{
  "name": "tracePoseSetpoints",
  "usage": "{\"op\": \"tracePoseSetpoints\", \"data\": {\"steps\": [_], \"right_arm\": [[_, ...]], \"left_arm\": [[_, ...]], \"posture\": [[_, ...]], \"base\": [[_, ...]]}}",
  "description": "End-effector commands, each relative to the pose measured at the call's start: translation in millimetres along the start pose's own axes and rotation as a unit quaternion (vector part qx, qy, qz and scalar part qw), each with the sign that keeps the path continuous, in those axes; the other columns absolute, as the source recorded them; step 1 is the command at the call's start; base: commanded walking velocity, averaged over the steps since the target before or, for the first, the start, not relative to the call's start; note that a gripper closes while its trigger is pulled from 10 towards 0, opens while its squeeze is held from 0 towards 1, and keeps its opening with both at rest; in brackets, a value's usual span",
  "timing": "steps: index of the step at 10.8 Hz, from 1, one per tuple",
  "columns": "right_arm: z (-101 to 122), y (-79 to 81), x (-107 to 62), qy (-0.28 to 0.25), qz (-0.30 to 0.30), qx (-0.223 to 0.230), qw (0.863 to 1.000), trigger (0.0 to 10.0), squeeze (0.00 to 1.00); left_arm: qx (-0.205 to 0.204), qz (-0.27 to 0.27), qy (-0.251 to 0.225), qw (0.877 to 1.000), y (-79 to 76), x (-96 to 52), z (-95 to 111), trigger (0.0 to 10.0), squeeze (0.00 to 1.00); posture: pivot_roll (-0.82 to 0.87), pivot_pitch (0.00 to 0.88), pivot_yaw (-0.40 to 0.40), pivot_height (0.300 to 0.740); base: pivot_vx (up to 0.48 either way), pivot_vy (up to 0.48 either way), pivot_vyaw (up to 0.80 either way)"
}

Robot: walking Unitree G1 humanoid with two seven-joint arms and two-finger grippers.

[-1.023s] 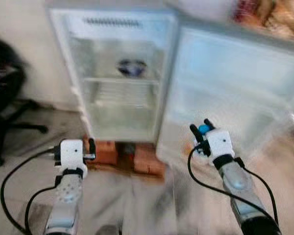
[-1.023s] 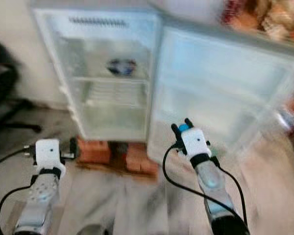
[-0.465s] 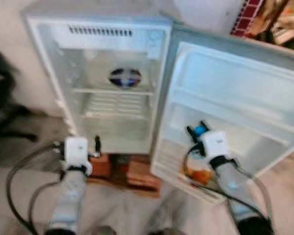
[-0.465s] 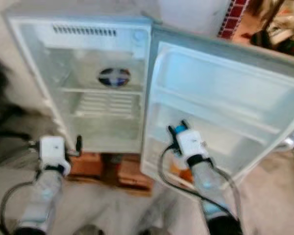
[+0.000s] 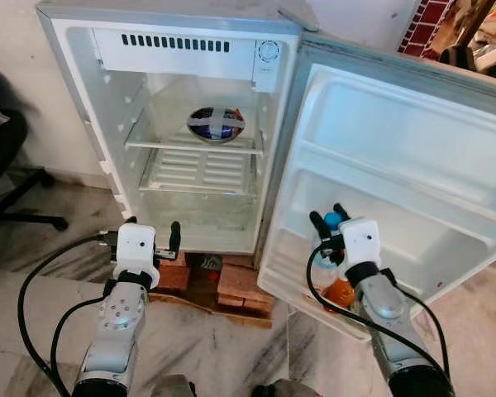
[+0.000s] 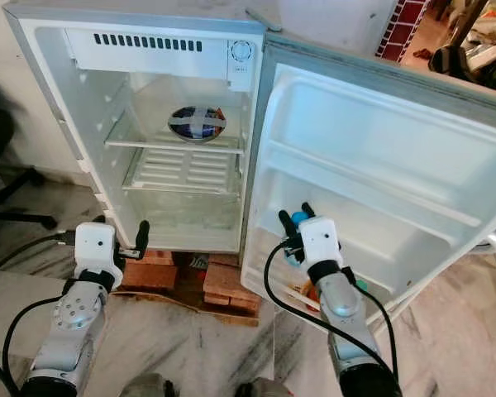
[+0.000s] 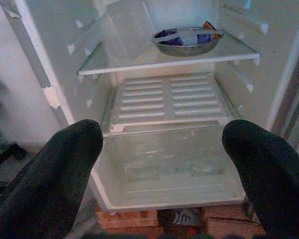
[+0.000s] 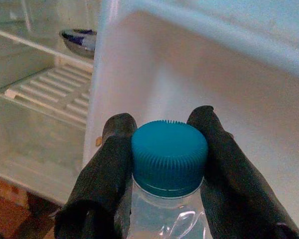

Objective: Restocking fridge

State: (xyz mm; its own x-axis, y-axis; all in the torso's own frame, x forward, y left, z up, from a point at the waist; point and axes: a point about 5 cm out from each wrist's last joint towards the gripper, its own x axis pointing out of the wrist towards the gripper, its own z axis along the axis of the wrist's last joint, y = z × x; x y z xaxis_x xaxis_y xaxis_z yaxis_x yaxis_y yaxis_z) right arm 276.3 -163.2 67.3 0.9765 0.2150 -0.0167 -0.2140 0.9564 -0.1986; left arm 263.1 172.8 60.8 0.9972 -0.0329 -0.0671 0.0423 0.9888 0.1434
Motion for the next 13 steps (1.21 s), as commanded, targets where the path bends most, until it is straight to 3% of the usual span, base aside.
{"op": "tracePoseSetpoints", "data": {"steps": [1, 3, 6, 9, 13], "right_arm": [[8.2, -3.7, 2.0, -0.017, -0.008, 0.002, 1.0, 10.0, 0.0], [8.2, -4.2, 4.8, -0.017, -0.007, 0.002, 1.0, 10.0, 0.0], [8.7, -1.5, 3.8, -0.016, -0.005, 0.027, 0.999, 10.0, 0.0], [5.2, 4.5, -0.3, -0.011, 0.005, 0.036, 0.999, 10.0, 0.0], [7.5, 0.9, 2.2, -0.014, 0.01, 0.032, 0.999, 10.0, 0.0]], "left_arm": [[0.009, 0.0, -0.003, 1.0, 0.0, 0.4, 1.1, 10.0, 0.0], [0.008, 0.002, -0.007, 1.0, -0.1, 0.8, 2.1, 10.0, 0.0], [-0.012, 0.013, 0.008, 1.0, 5.0, -17.9, -8.3, 10.0, 0.0], [-0.016, 0.019, 0.005, 1.0, -0.1, -22.0, -7.9, 10.0, 0.0], [-0.012, 0.021, 0.001, 1.0, 3.1, -17.7, -4.9, 10.0, 0.0]], "posture": [[0.13, 0.086, -0.07, 0.74], [0.13, 0.085, -0.073, 0.74], [0.13, 0.093, -0.077, 0.74], [0.13, 0.1, -0.09, 0.74], [0.13, 0.095, -0.089, 0.677]], "base": [[0.0, 0.0, -0.56], [0.0, 0.0, -0.8], [0.0, 0.0, 0.0], [0.0, 0.0, 0.0], [0.0, 0.0, 0.0]]}}
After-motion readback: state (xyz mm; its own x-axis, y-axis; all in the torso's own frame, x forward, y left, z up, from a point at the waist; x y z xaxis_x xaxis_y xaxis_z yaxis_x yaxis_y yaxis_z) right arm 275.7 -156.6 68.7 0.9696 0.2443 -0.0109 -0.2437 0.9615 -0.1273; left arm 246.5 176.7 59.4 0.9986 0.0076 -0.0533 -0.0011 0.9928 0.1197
